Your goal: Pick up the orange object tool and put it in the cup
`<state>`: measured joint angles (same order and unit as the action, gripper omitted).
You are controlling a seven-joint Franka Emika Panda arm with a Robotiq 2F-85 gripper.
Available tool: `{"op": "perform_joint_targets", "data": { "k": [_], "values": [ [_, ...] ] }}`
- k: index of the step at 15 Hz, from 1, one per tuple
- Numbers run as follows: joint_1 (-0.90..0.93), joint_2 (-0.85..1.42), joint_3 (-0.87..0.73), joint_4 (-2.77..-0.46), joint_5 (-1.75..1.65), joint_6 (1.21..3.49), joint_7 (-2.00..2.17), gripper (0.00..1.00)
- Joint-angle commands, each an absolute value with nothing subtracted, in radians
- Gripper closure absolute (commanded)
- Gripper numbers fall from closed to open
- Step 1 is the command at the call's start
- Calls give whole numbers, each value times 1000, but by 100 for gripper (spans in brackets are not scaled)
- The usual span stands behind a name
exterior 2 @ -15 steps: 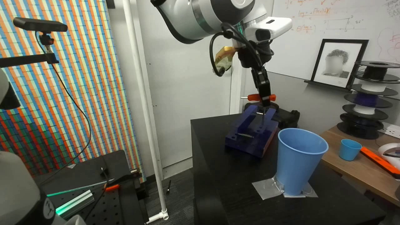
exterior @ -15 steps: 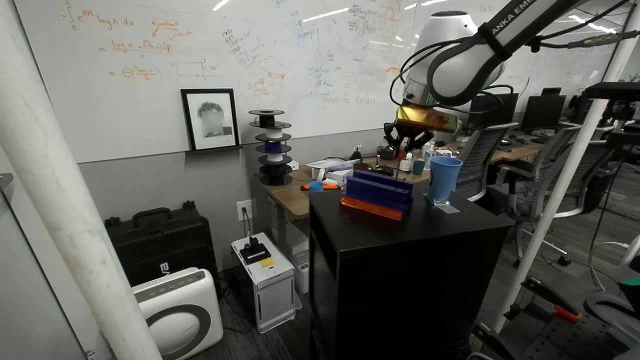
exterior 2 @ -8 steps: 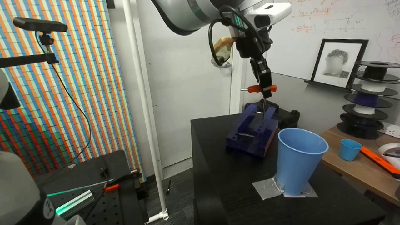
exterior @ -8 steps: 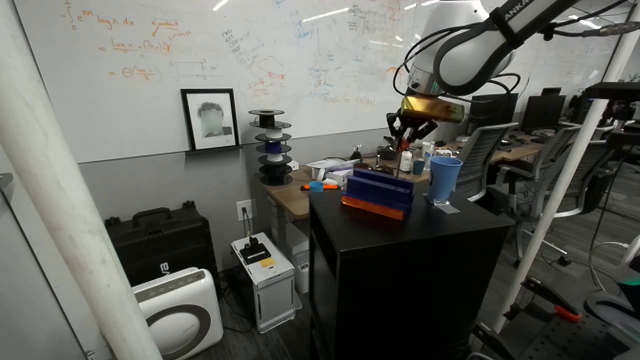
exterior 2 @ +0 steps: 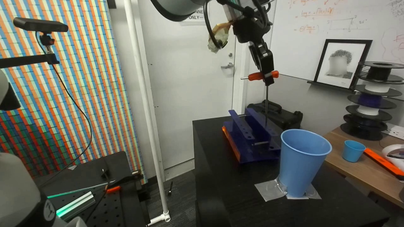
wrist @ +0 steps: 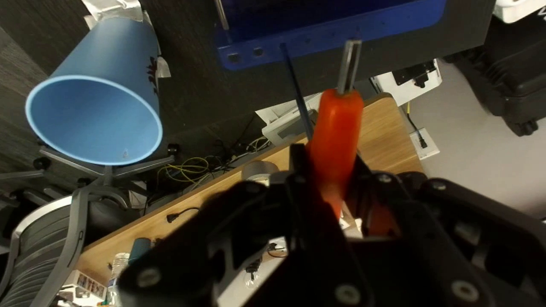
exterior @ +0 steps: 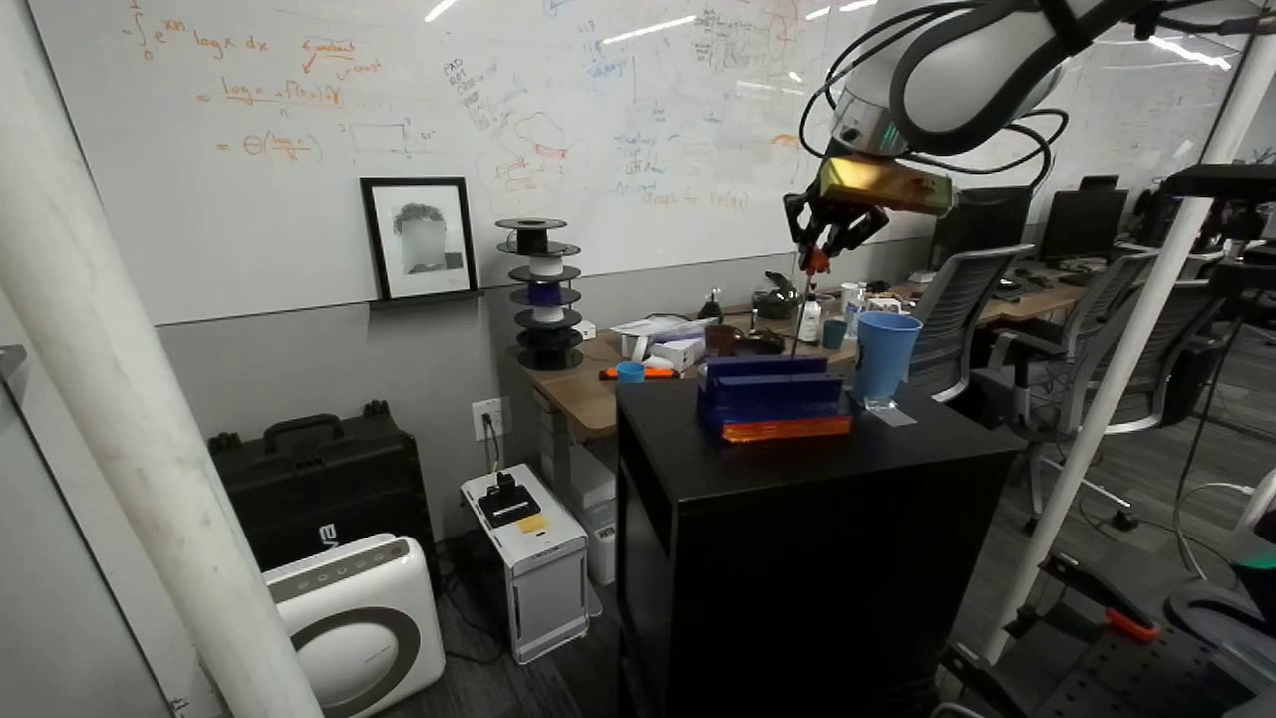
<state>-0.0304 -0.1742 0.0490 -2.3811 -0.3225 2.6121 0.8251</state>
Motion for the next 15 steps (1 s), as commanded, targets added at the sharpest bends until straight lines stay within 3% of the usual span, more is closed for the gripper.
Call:
{"op": "perform_joint_targets", "data": {
  "k": [1,15],
  "values": [
    [-38,-226,51,-2399,-260,2597,753,86],
    [-163,-380,49,-2388,-262,2466,714,86]
  ]
}}
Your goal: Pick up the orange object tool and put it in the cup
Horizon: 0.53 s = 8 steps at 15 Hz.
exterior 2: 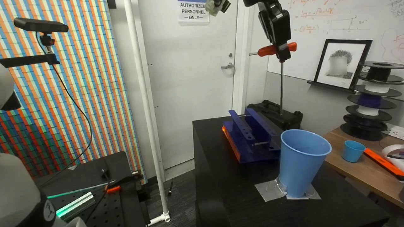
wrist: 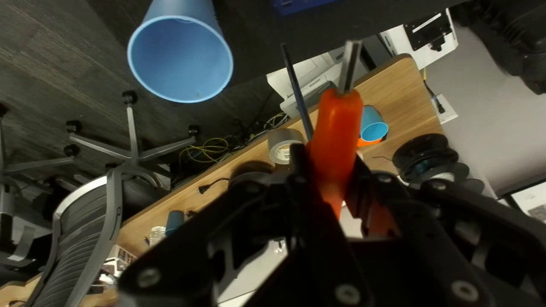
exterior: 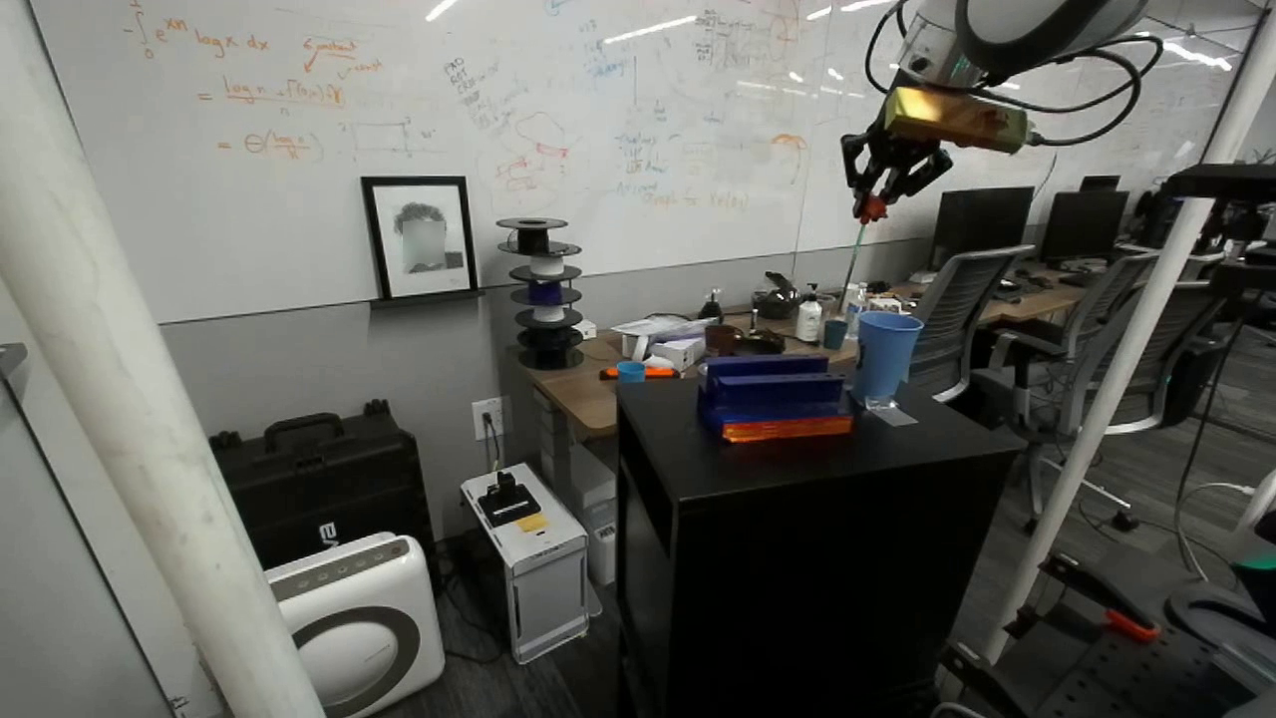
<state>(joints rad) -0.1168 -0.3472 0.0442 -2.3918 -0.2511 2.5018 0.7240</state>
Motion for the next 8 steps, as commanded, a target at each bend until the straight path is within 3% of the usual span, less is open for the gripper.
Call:
{"op": "perform_joint_targets", "data": {
  "k": [1,8],
  "values": [
    [-174,-380,41,-2384,-255,2447,708,86],
    [-244,-338,23,-2379,-281,2407,726,86]
  ]
}}
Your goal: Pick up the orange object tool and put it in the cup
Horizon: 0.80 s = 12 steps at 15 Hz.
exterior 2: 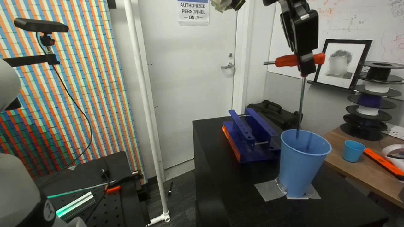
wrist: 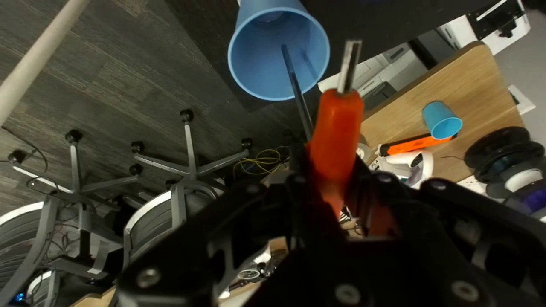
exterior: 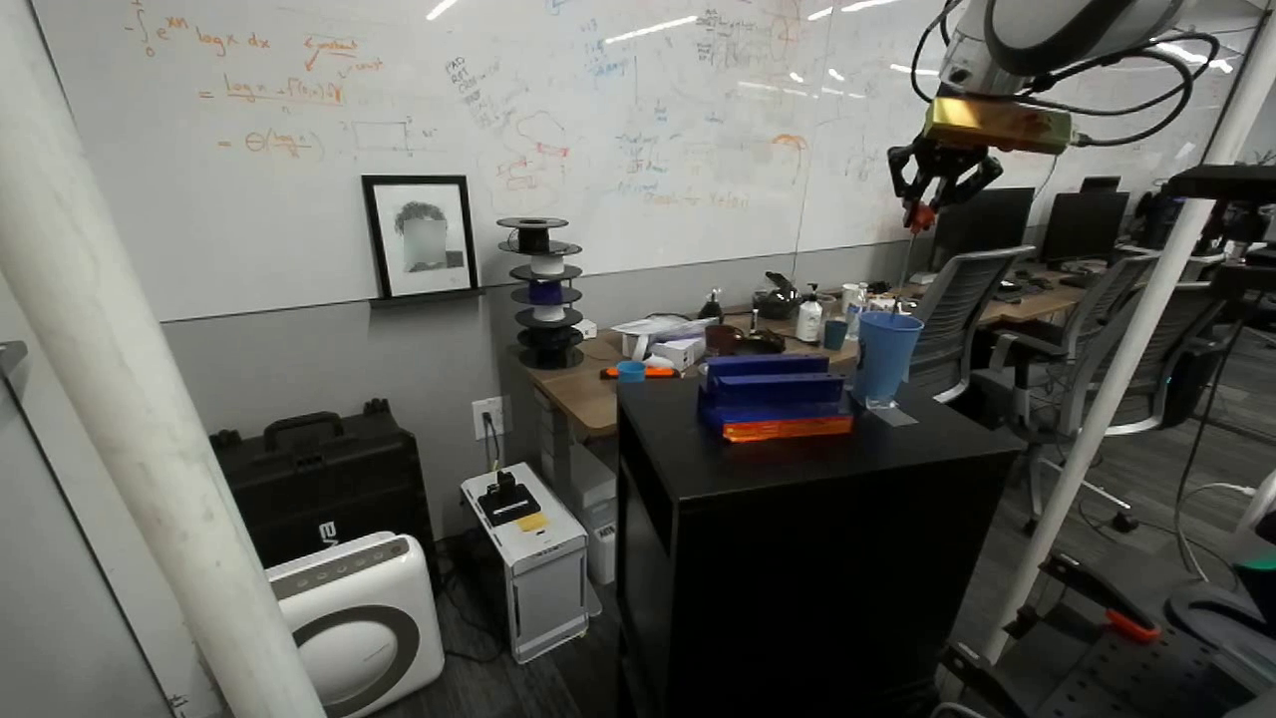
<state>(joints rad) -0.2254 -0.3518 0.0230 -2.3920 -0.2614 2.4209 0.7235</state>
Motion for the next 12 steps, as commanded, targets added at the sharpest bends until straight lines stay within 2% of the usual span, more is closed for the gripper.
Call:
{"op": "perform_joint_targets", "data": {
  "k": [1,7,8,10,12],
  "values": [
    [-250,-323,20,-2378,-288,2420,728,86],
    [-242,-211,-11,-2372,-281,2515,707,85],
    [-237,-195,-18,-2371,-271,2521,699,54],
    [-228,-181,-28,-2371,-258,2525,680,46],
    [-212,-195,-37,-2378,-228,2515,636,30]
  ]
}}
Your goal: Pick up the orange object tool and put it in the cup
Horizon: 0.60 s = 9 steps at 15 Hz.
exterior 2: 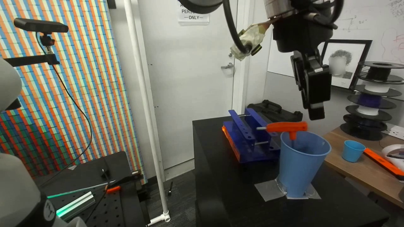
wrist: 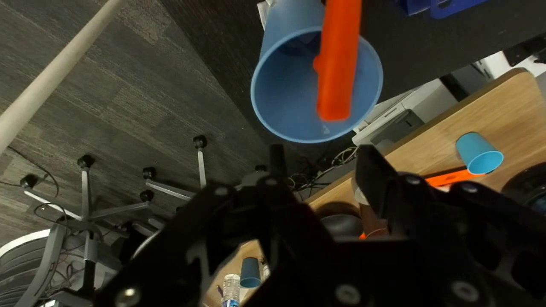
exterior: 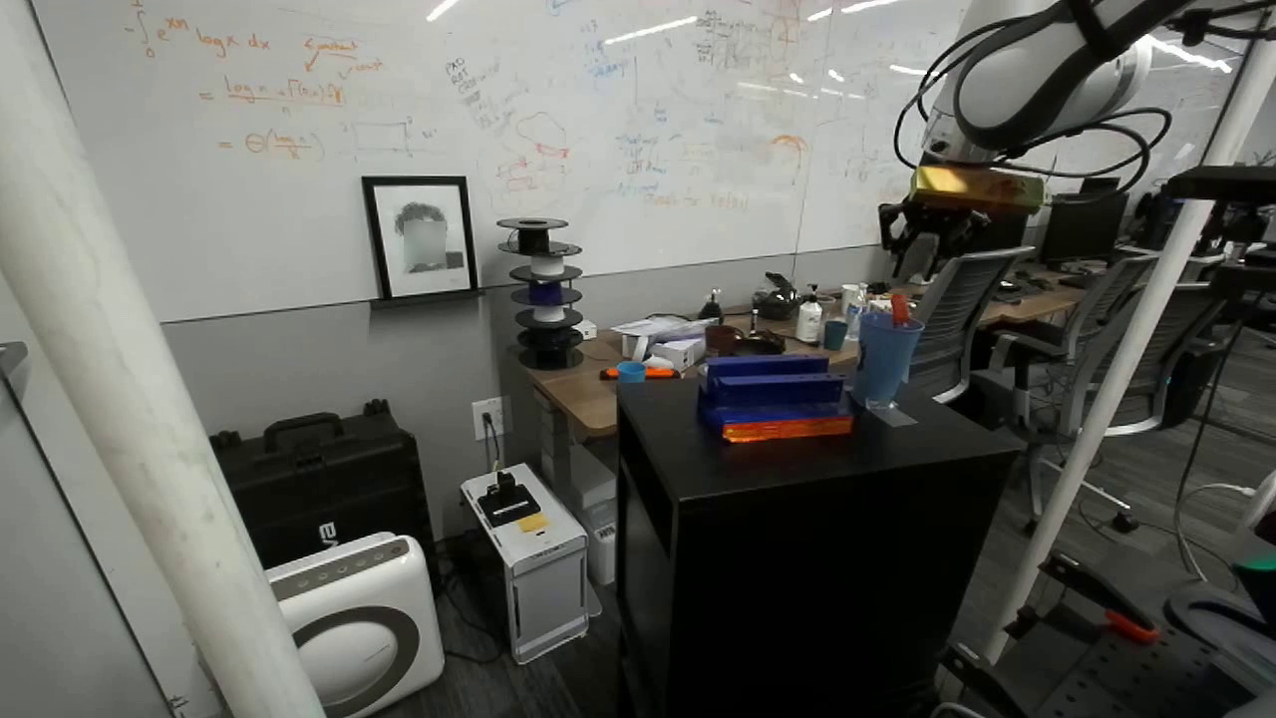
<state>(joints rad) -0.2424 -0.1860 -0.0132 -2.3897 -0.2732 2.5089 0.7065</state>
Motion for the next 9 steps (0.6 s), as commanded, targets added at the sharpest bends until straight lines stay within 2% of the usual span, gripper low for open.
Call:
{"op": "perform_joint_targets", "data": {
  "k": [1,4,9],
  "values": [
    [-201,-213,-39,-2382,-205,2501,598,21],
    [-155,-279,-36,-2395,-120,2441,431,1],
    [-61,-378,-59,-2383,82,2237,126,0]
  ]
}}
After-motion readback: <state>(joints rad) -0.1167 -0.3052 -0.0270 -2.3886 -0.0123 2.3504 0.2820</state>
